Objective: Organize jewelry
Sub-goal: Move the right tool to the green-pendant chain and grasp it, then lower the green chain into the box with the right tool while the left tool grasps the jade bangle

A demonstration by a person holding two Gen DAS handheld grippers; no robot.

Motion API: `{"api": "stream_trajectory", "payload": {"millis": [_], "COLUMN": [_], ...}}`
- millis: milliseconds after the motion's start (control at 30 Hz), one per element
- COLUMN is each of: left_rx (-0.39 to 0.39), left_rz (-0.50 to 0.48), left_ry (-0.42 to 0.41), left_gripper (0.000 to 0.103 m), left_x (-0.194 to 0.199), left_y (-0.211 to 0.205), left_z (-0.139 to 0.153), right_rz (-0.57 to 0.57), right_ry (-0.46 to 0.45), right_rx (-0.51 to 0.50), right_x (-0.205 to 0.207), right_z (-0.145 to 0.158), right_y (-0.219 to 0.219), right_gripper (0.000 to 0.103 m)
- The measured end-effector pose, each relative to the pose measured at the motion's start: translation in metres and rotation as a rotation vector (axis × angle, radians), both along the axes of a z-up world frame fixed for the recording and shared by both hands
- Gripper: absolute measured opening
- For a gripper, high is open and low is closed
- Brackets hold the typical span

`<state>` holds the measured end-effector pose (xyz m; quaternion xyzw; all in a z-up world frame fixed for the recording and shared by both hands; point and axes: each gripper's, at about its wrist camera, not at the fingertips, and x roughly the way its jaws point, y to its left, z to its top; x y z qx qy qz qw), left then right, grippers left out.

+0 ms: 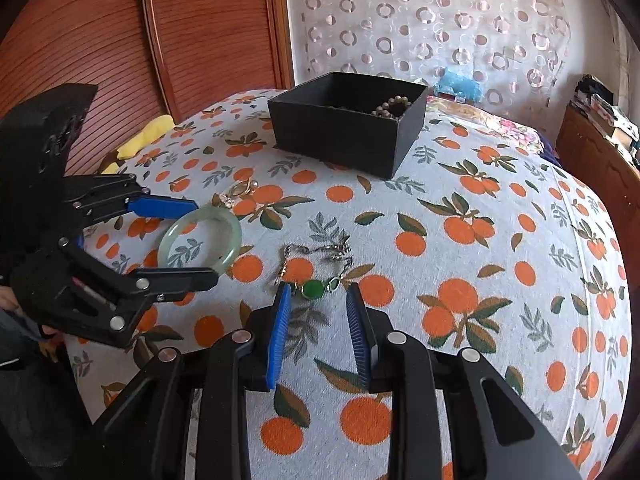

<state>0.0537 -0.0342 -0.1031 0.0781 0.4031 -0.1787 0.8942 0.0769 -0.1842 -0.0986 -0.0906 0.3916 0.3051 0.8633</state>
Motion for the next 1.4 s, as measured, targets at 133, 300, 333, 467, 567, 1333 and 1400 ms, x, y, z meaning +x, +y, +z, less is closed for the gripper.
{"api": "stream_trajectory", "payload": {"millis": [133,300,333,467,567,1333,1400], "left_rx": [-0.019,-0.045,-0.05,-0.064,-0.07,-0.1,-0.096], "left_rz": [0.017,0.045,0.051,0.066,0.073,0.108,0.113], "left_ry": [-0.023,-0.051,-0.055,-0.068,-0.077,-0.104,-0.111], "left_gripper": [0.069,0.069,0.069,0.069,0.069,0.069,0.069], "left_x": [-0.002,-0.003,-0.004,-0.004,-0.004,-0.003,-0.002], "left_y": [0.004,0.01,0.012,0.015,0.016,0.024,0.024], "left_z": [0.006,0.013,0.015,0.018,0.021,0.031,0.032], "right_rz": [-0.03,-0.048,-0.043,-0.025,-0.023,-0.013,-0.013], "right_ry": [0.005,0.024,0.028,0.011,0.004,-0.136,-0.157], "right_rx": [-0.009,-0.022,-0.027,-0.064,-0.09,-0.057,-0.053], "right_x": [0.009,0.018,0.017,0.01,0.006,0.006,0.011], "right_z": [-0.001,-0.003,-0.004,-0.005,-0.005,0.041,0.05], "right_y": [0.005,0.012,0.013,0.014,0.008,-0.009,-0.008], "right_gripper": [0.031,0.031,0.031,0.031,0.031,0.02,0.02]}}
